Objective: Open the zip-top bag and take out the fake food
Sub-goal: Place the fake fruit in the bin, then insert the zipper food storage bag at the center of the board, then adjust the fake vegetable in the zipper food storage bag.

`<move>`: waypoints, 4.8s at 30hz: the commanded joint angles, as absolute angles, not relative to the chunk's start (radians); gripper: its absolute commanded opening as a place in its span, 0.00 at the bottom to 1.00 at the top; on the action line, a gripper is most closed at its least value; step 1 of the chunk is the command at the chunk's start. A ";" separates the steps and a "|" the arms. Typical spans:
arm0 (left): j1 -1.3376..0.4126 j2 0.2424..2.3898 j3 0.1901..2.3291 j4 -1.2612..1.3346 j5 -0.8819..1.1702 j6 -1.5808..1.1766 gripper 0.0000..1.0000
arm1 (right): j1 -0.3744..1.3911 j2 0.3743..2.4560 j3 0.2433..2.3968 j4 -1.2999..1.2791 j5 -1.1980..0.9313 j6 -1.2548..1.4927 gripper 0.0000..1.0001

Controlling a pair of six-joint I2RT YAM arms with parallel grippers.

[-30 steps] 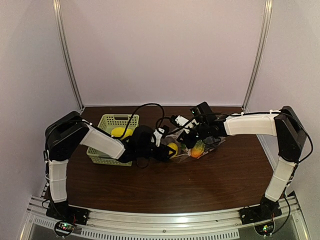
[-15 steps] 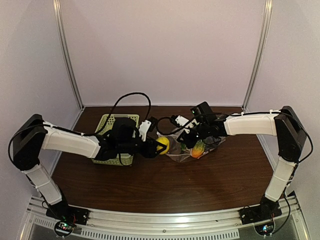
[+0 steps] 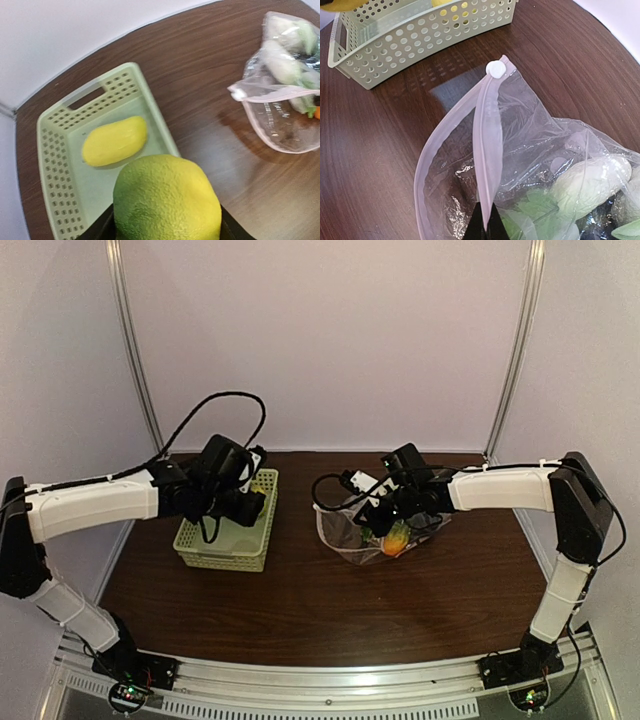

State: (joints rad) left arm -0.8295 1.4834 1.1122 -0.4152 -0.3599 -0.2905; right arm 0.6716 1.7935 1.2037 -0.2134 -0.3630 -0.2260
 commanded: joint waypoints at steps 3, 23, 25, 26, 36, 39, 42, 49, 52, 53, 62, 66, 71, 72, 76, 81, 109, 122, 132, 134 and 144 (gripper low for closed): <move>-0.650 1.477 1.126 -0.592 -0.486 -0.259 0.59 | 0.664 1.765 1.190 -0.226 -0.379 -0.228 0.00; -0.551 1.905 1.299 -0.573 -0.669 -0.164 0.56 | 0.664 1.767 1.190 -0.234 -0.379 -0.236 0.00; -0.540 1.924 1.301 -0.553 -0.669 -0.160 0.56 | 0.665 1.767 1.192 -0.237 -0.377 -0.235 0.00; -0.534 1.933 1.302 -0.541 -0.670 -0.156 0.56 | 0.664 1.767 1.192 -0.236 -0.377 -0.236 0.00; -0.520 2.003 1.313 -0.404 -0.750 -0.053 0.64 | 0.664 1.770 1.192 -0.241 -0.376 -0.235 0.00; -0.519 2.031 1.327 -0.374 -0.781 -0.022 0.65 | 0.664 1.771 1.193 -0.242 -0.379 -0.233 0.00; -0.518 2.053 1.345 -0.358 -0.779 -0.009 0.66 | 0.664 1.770 1.193 -0.244 -0.379 -0.233 0.00; -0.518 2.068 1.379 -0.405 -0.778 -0.040 0.72 | 0.664 1.758 1.192 -0.246 -0.380 -0.233 0.00; -0.519 2.051 1.375 -0.416 -0.765 -0.048 0.73 | 0.664 1.758 1.193 -0.247 -0.383 -0.233 0.00; -0.520 2.041 1.370 -0.418 -0.755 -0.051 0.73 | 0.664 1.758 1.193 -0.248 -0.385 -0.233 0.00; -0.577 1.855 1.306 -0.408 -0.684 -0.053 0.73 | 0.663 1.721 1.193 -0.250 -0.377 -0.239 0.00; -0.654 1.755 1.296 -0.407 -0.681 -0.066 0.73 | 0.664 1.702 1.196 -0.254 -0.367 -0.244 0.00; -0.804 1.655 1.246 -0.328 -0.626 -0.077 0.72 | 0.664 1.663 1.201 -0.265 -0.354 -0.247 0.00; -0.824 1.639 1.234 -0.297 -0.573 -0.095 0.72 | 0.664 1.656 1.201 -0.265 -0.347 -0.250 0.00; -0.847 1.587 1.167 -0.132 -0.251 -0.213 0.64 | 0.664 1.634 1.200 -0.269 -0.324 -0.256 0.00; -0.848 1.563 1.064 0.129 0.056 -0.343 0.50 | 0.664 1.612 1.185 -0.259 -0.337 -0.252 0.00; -0.854 2.082 1.295 0.327 0.255 -0.603 0.55 | 0.664 1.742 1.193 -0.252 -0.363 -0.238 0.00; -0.857 2.180 1.311 0.362 0.146 -0.623 0.59 | 0.666 1.801 1.203 -0.249 -0.365 -0.210 0.00; -0.857 2.248 1.363 0.381 0.228 -0.655 0.41 | 0.666 1.799 1.204 -0.251 -0.341 -0.213 0.00; -0.857 2.239 1.360 0.380 0.230 -0.654 0.31 | 0.666 1.801 1.204 -0.251 -0.339 -0.214 0.00; -0.857 2.128 1.309 0.405 0.257 -0.638 0.00 | 0.665 1.804 1.213 -0.253 -0.304 -0.204 0.00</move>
State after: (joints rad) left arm -0.8547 2.2177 1.3277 0.3695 0.2317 -0.6479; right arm 0.6670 1.7927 1.1992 -0.2481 -0.3565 -0.2276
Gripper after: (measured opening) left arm 0.009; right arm 0.015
